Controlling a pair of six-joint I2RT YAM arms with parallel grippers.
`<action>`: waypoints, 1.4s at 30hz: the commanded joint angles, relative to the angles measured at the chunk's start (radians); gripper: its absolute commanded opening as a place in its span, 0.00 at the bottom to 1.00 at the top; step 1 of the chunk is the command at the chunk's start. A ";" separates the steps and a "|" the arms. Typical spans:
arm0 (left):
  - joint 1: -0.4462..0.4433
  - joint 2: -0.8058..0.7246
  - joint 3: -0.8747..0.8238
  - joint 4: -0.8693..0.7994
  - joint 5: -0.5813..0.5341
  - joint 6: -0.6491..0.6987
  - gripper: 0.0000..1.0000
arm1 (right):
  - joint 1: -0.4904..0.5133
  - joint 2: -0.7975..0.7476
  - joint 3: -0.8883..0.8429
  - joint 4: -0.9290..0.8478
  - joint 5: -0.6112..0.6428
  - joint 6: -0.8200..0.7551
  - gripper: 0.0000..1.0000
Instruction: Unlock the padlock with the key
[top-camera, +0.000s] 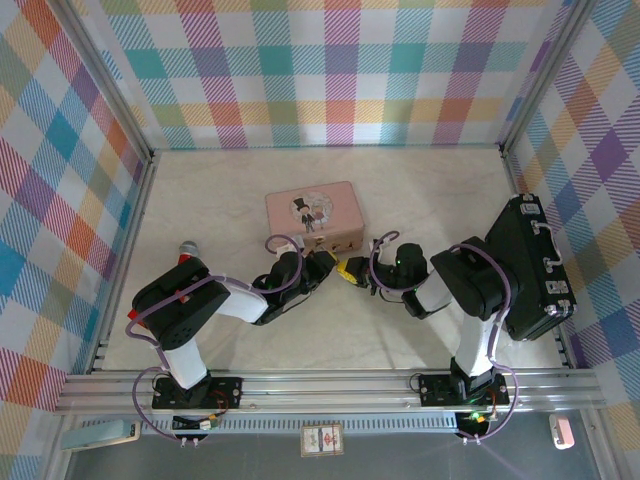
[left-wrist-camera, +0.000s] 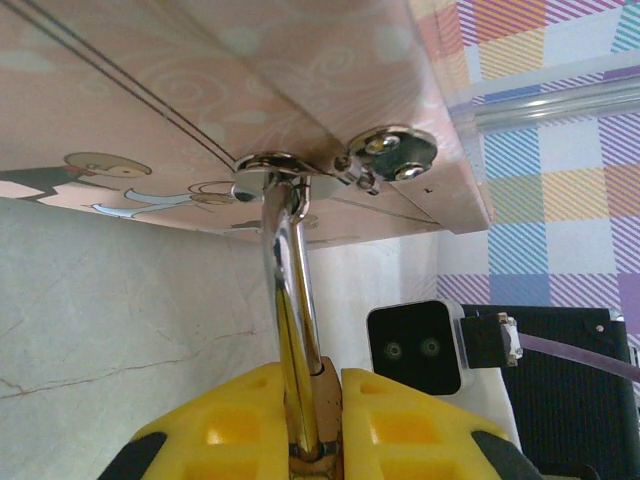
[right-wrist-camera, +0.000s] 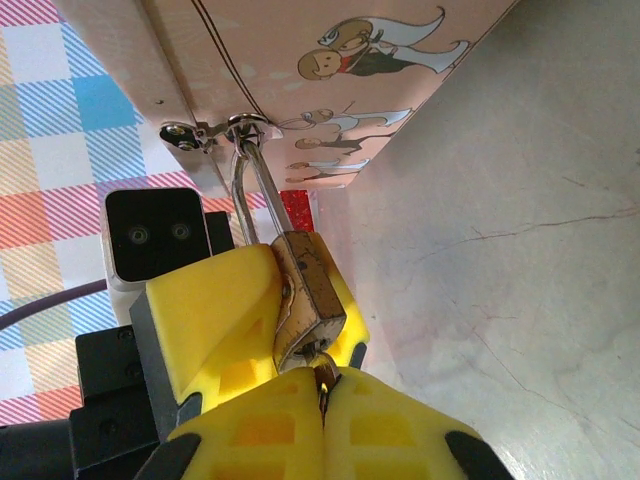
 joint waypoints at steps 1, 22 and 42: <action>-0.073 -0.063 0.035 0.054 0.113 0.033 0.06 | 0.001 -0.003 0.057 0.090 0.049 0.001 0.00; -0.013 -0.094 0.000 -0.137 0.034 0.015 0.04 | -0.005 -0.280 -0.035 -0.441 0.090 -0.264 0.48; 0.002 -0.130 0.044 -0.297 0.098 0.027 0.03 | 0.397 -0.973 -0.072 -1.041 0.617 -1.415 0.50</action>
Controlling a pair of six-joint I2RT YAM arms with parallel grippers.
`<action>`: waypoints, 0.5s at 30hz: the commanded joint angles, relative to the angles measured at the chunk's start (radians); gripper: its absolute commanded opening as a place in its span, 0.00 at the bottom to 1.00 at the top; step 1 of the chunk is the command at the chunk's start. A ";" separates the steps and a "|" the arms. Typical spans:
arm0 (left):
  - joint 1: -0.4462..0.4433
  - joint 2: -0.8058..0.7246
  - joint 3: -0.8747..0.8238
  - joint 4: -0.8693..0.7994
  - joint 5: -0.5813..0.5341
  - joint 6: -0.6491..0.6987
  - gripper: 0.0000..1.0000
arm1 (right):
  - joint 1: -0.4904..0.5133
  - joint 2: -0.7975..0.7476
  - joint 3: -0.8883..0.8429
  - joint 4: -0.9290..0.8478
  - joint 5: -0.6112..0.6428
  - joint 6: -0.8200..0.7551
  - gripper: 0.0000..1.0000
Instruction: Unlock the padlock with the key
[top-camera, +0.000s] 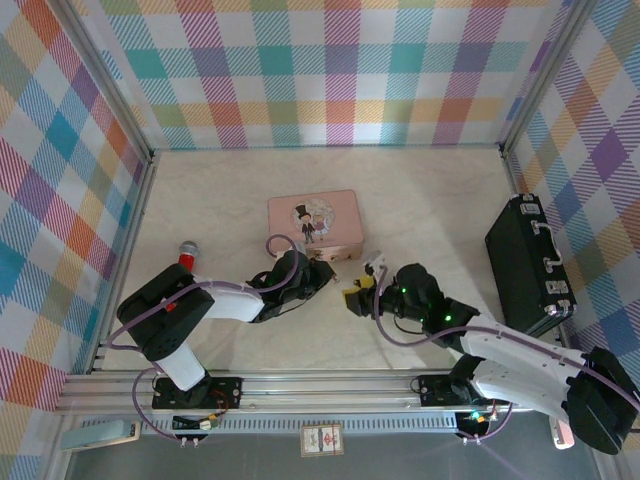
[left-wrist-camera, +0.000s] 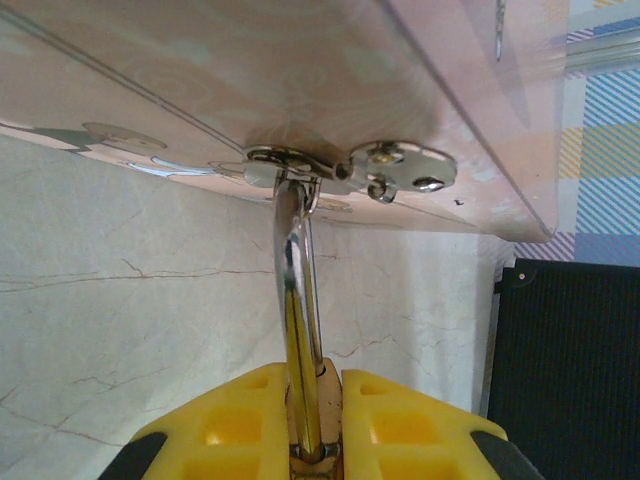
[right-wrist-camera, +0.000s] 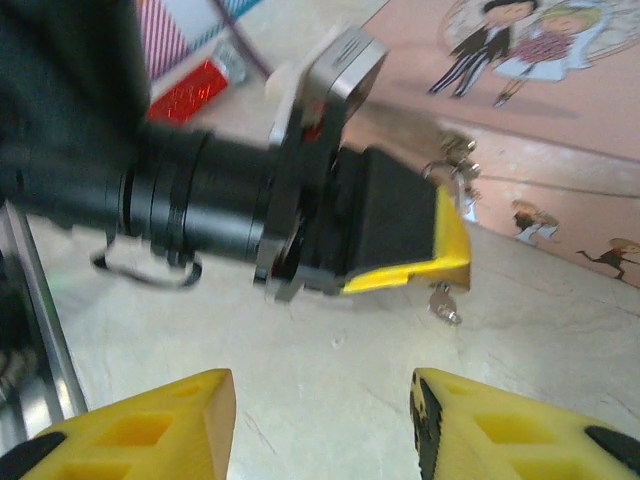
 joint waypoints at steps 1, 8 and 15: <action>0.005 -0.040 0.019 0.005 0.034 0.004 0.03 | 0.059 -0.006 -0.039 0.100 0.060 -0.223 0.50; 0.005 -0.079 0.009 -0.039 0.044 0.006 0.02 | 0.154 0.159 -0.094 0.280 0.221 -0.338 0.50; 0.004 -0.102 -0.034 -0.013 0.047 0.007 0.00 | 0.201 0.337 -0.096 0.468 0.346 -0.352 0.49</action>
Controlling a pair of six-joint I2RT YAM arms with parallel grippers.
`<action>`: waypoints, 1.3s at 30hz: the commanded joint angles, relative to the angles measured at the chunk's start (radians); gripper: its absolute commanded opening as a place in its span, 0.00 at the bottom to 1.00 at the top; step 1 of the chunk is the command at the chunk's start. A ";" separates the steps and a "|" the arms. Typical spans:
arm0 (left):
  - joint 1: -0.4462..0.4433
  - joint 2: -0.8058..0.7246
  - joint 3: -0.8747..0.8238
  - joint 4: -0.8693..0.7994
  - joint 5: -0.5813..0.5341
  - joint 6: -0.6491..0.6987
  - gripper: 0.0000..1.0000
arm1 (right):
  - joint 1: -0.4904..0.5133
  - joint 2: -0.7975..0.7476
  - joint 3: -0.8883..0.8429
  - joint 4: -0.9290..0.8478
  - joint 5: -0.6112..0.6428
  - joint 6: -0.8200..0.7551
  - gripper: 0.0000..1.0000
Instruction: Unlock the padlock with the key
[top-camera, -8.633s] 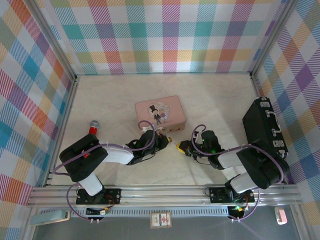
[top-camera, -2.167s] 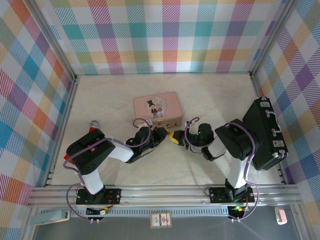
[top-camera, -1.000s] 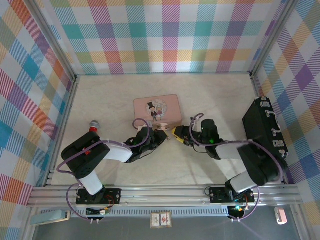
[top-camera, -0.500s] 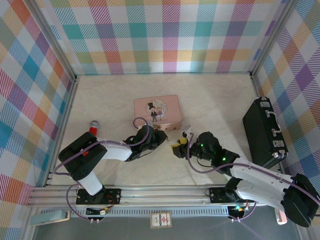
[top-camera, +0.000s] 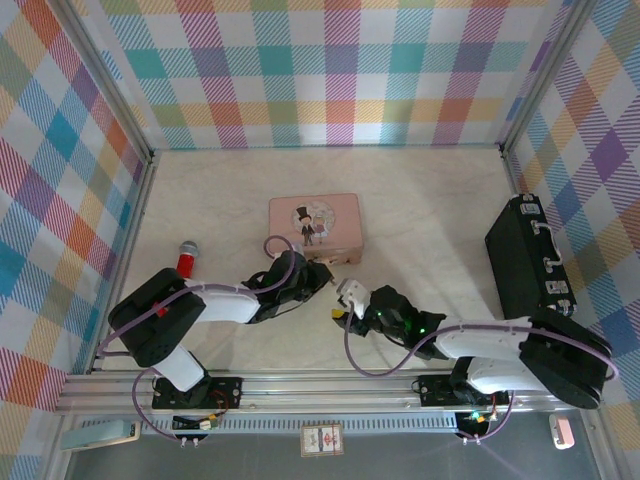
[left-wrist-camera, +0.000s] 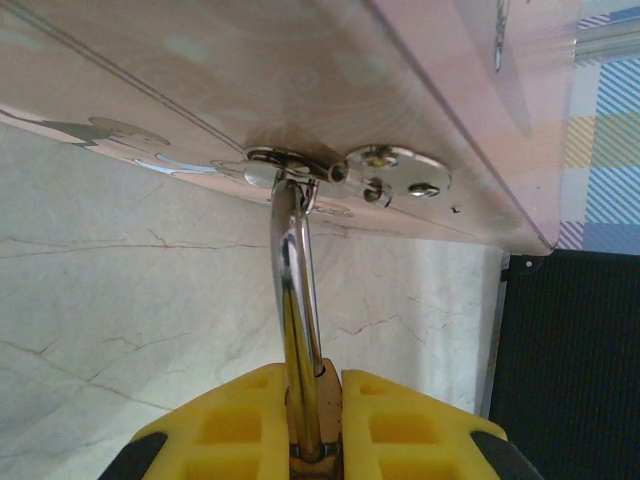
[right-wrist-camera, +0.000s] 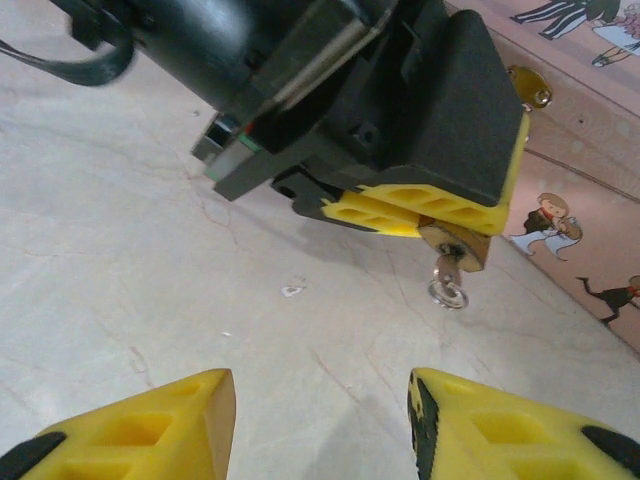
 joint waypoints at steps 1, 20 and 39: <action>0.001 -0.048 -0.021 0.057 0.026 0.006 0.00 | 0.011 0.057 -0.011 0.181 0.102 -0.044 0.48; -0.024 -0.036 -0.071 0.139 0.049 -0.008 0.00 | 0.058 0.360 0.044 0.452 0.303 -0.046 0.38; -0.031 -0.050 -0.084 0.150 0.032 -0.016 0.00 | 0.067 0.429 0.076 0.494 0.368 -0.020 0.25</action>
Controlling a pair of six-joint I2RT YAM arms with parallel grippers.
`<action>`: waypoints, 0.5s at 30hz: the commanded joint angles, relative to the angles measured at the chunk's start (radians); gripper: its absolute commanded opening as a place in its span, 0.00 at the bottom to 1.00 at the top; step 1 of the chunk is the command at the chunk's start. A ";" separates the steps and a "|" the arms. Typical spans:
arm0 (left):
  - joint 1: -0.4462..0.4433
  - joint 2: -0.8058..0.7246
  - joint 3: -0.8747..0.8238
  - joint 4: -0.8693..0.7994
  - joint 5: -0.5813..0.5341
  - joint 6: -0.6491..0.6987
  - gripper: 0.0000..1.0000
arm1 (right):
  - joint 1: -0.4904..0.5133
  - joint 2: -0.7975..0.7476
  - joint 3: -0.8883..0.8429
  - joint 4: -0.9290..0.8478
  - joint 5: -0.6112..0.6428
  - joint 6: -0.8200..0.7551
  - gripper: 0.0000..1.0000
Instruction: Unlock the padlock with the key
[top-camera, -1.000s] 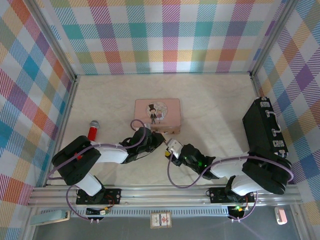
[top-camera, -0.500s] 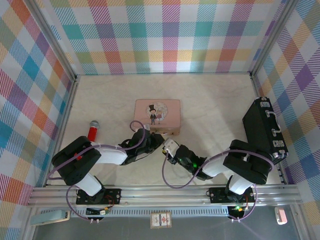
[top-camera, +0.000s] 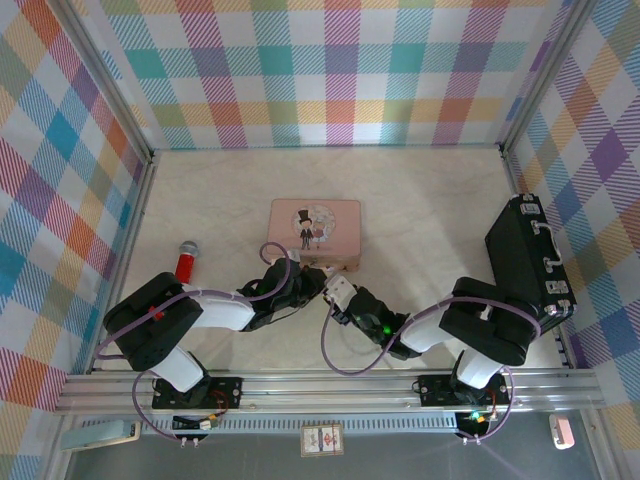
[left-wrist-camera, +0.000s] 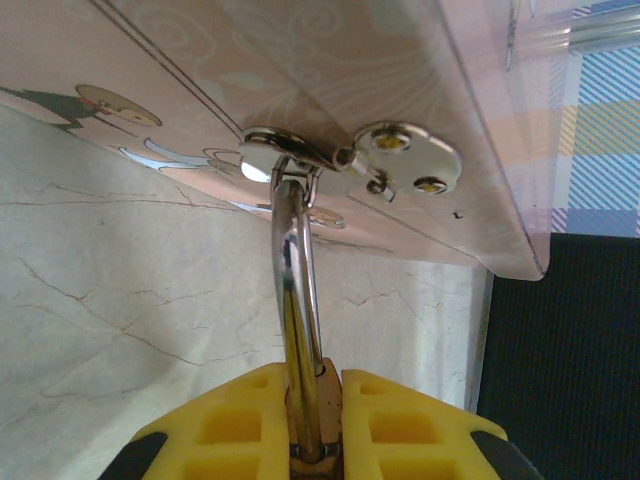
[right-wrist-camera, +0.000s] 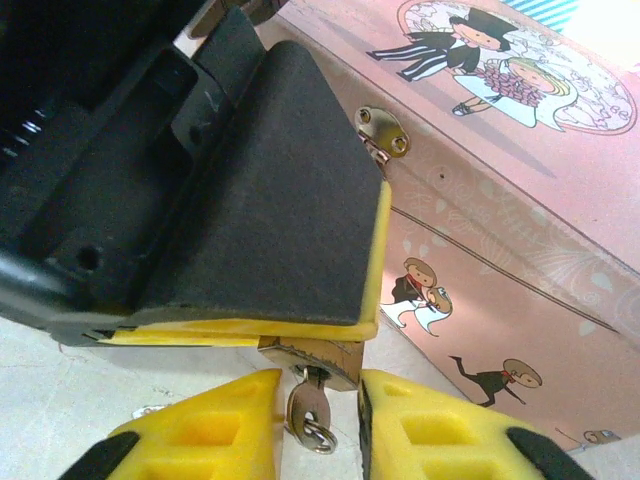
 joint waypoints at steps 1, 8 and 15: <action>-0.021 -0.025 -0.003 0.056 0.015 0.000 0.00 | 0.008 0.017 0.019 0.044 0.045 0.022 0.25; -0.026 -0.045 -0.001 0.035 0.007 0.005 0.00 | 0.008 0.018 0.027 0.032 0.049 0.062 0.19; -0.028 -0.056 -0.003 0.004 -0.007 0.006 0.00 | 0.007 -0.025 0.048 -0.056 0.052 0.148 0.05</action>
